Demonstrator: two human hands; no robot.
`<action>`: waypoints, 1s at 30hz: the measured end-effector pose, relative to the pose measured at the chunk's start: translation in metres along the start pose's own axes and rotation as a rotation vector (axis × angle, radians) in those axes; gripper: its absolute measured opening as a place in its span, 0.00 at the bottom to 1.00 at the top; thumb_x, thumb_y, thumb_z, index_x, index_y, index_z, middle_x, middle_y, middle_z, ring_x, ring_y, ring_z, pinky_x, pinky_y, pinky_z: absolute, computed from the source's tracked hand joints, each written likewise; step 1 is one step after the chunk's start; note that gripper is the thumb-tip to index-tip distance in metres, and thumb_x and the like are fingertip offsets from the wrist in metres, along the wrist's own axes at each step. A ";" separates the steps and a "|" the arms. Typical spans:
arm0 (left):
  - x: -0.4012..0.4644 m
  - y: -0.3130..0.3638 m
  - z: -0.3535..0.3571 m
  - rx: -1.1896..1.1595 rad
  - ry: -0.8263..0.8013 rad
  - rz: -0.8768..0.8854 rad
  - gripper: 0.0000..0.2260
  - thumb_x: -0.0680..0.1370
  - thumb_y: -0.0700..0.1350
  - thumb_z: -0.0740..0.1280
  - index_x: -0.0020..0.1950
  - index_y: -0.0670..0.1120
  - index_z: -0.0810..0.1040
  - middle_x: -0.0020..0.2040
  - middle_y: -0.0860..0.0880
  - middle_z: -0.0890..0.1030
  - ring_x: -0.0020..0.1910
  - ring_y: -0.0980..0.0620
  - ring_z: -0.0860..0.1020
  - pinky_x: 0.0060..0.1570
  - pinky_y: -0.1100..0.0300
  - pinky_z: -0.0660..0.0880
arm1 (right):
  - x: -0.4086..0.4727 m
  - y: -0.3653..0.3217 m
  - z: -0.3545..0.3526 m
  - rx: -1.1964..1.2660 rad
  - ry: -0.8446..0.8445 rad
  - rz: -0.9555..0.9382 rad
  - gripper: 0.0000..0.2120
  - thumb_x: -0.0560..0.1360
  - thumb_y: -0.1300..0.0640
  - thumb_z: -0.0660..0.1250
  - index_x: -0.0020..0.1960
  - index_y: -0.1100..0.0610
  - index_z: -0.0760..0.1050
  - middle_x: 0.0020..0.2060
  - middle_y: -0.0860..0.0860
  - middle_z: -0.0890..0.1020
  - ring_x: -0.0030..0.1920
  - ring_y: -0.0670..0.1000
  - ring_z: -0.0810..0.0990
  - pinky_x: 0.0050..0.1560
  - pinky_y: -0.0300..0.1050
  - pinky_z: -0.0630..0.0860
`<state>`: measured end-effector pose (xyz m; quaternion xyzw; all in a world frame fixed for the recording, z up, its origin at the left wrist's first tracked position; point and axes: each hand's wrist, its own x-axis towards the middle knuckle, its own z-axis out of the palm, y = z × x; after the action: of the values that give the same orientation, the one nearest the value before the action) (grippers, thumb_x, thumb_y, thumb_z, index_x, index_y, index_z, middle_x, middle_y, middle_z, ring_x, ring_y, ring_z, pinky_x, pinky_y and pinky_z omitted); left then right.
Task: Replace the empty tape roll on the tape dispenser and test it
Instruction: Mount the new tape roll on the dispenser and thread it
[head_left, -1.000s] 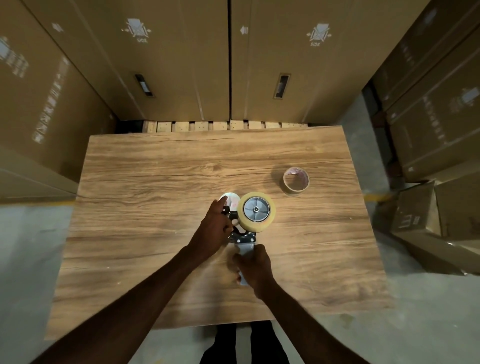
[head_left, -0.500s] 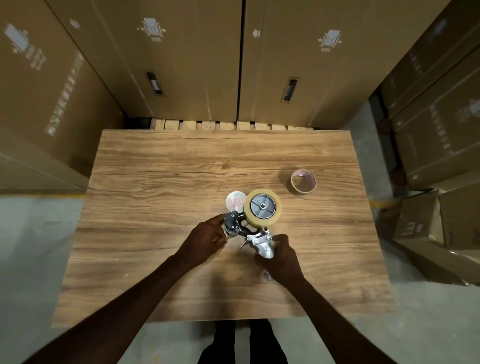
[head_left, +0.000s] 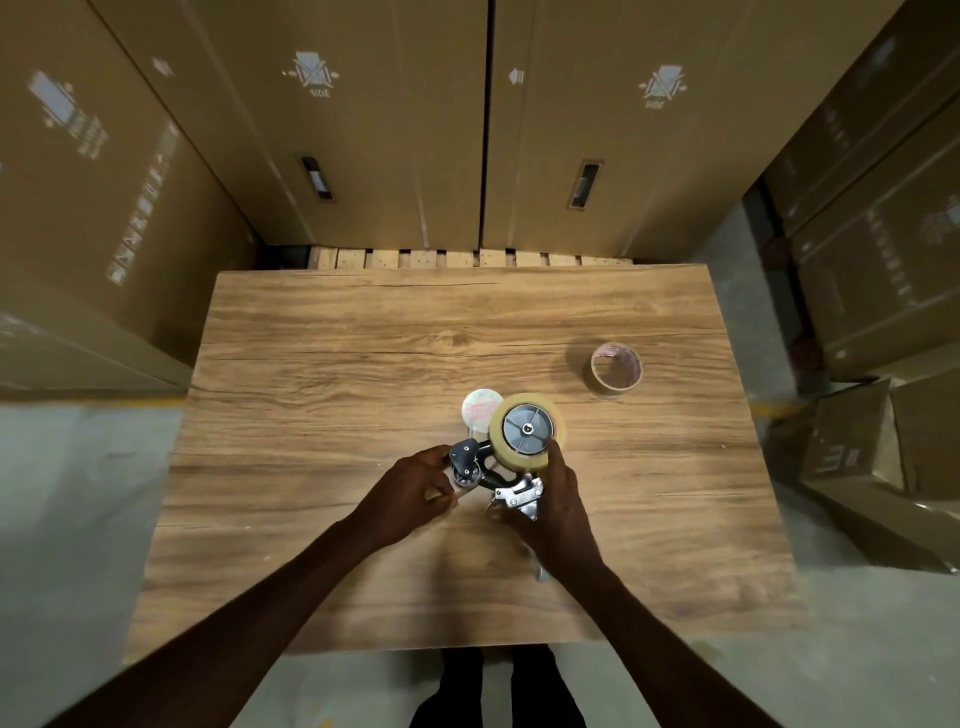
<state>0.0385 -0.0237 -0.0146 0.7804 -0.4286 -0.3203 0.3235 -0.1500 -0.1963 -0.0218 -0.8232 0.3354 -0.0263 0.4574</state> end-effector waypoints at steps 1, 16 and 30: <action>-0.002 0.000 -0.001 -0.005 -0.001 -0.005 0.14 0.70 0.53 0.68 0.41 0.45 0.87 0.71 0.51 0.76 0.66 0.55 0.78 0.62 0.52 0.76 | 0.001 0.004 0.002 -0.017 -0.022 -0.011 0.59 0.69 0.48 0.83 0.86 0.49 0.46 0.66 0.51 0.79 0.62 0.47 0.79 0.57 0.51 0.82; -0.009 0.009 -0.013 -0.041 -0.029 0.104 0.02 0.71 0.38 0.74 0.41 0.42 0.87 0.65 0.79 0.68 0.65 0.72 0.73 0.61 0.59 0.76 | -0.010 -0.004 0.011 -0.403 -0.073 -0.072 0.48 0.74 0.48 0.69 0.85 0.53 0.46 0.63 0.51 0.75 0.56 0.57 0.77 0.39 0.52 0.79; -0.006 0.005 -0.019 -0.010 -0.068 0.108 0.04 0.71 0.38 0.74 0.43 0.44 0.87 0.68 0.74 0.70 0.66 0.66 0.75 0.58 0.54 0.79 | -0.003 0.001 0.002 -0.386 -0.077 -0.126 0.51 0.71 0.23 0.65 0.83 0.50 0.52 0.62 0.50 0.78 0.57 0.53 0.78 0.43 0.53 0.82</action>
<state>0.0482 -0.0161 0.0023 0.7433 -0.4791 -0.3309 0.3295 -0.1518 -0.1938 -0.0228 -0.9154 0.2644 0.0414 0.3008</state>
